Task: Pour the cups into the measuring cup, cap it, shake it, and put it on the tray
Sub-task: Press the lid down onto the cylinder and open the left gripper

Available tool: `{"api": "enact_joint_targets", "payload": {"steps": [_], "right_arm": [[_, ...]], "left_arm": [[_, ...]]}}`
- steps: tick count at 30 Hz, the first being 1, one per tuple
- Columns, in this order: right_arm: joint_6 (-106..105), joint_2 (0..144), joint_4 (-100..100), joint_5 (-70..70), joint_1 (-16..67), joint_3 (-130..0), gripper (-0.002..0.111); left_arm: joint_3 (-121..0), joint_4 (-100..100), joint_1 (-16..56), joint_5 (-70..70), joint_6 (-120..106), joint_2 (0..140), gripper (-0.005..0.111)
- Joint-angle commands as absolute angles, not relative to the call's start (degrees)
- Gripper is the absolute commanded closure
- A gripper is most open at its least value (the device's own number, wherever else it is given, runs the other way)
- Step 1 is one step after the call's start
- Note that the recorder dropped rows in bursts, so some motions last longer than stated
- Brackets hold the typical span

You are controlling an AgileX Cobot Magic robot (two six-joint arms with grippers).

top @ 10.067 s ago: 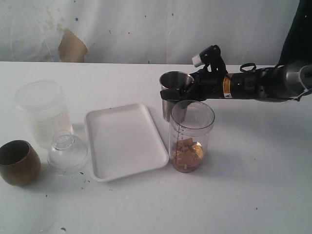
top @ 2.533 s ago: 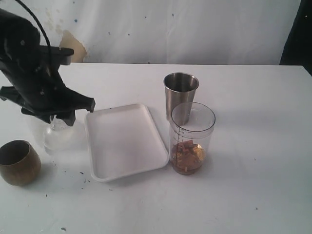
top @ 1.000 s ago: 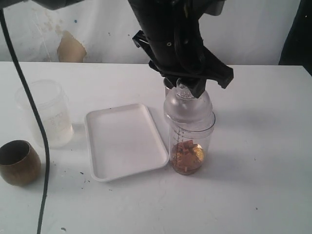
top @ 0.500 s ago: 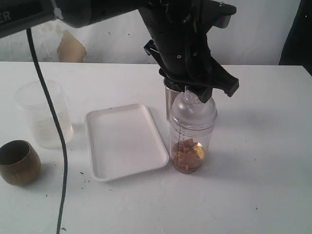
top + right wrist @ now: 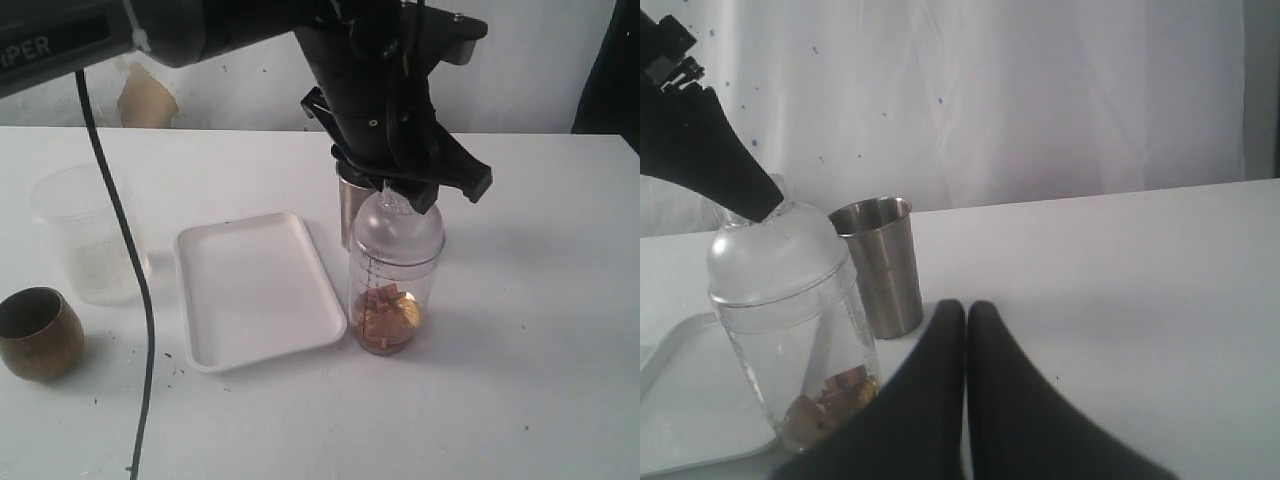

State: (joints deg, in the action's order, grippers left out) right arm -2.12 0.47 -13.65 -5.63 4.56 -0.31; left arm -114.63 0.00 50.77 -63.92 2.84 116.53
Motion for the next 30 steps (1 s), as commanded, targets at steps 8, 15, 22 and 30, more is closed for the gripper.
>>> {"api": "enact_joint_targets", "payload": {"steps": [8,15,22,30], "right_arm": [[-2.80,0.49,-13.28,-4.67,5.80,0.00,0.108],[-2.80,0.49,-13.28,-4.67,5.80,0.00,0.108],[-2.80,0.49,-13.28,-4.67,5.80,0.00,0.108],[-2.80,0.49,-13.28,-4.67,5.80,0.00,0.108]], "left_arm": [[-104.93,-0.71,50.99,-65.51,2.73,119.58,0.107],[-106.13,-0.57,50.99,-64.92,2.84,117.84,0.065],[-111.02,0.83,50.99,-65.31,4.31,115.13,0.021],[-110.50,1.11,50.99,-64.94,3.82,110.39,0.019]]}}
